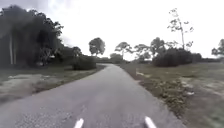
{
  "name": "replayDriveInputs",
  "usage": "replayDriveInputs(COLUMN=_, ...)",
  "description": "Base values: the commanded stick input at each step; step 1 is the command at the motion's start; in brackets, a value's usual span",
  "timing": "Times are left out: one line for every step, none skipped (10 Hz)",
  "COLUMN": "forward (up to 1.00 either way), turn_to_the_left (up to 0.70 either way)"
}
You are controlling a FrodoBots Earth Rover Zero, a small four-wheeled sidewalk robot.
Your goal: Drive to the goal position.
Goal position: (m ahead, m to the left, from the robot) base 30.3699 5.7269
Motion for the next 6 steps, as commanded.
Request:
replayDriveInputs(forward=0.85, turn_to_the_left=0.0)
replayDriveInputs(forward=0.85, turn_to_the_left=0.0)
replayDriveInputs(forward=0.85, turn_to_the_left=0.0)
replayDriveInputs(forward=0.85, turn_to_the_left=0.0)
replayDriveInputs(forward=0.85, turn_to_the_left=0.0)
replayDriveInputs(forward=0.85, turn_to_the_left=0.0)
